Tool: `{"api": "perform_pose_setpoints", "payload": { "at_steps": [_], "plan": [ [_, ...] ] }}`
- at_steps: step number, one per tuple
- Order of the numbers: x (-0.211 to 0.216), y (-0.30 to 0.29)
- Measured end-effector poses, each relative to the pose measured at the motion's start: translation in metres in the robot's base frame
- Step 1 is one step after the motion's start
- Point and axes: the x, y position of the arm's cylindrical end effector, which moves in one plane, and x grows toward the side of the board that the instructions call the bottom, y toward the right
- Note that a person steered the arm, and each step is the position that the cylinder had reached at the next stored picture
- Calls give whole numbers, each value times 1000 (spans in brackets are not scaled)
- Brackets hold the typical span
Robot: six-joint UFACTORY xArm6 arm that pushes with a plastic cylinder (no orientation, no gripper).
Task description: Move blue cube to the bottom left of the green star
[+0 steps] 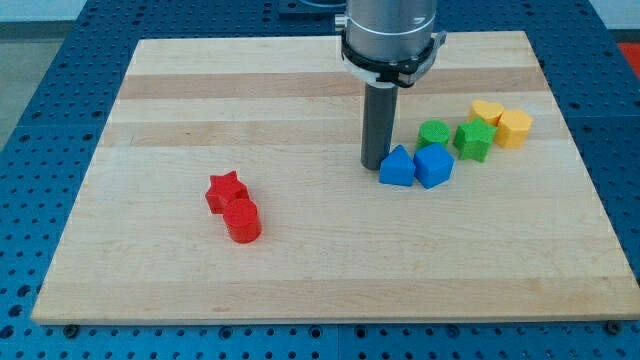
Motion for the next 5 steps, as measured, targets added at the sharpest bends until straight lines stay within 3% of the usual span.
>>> {"api": "perform_pose_setpoints", "payload": {
  "at_steps": [2, 3, 5],
  "plan": [
    [-4, 25],
    [-4, 3],
    [61, 11]
  ]
}}
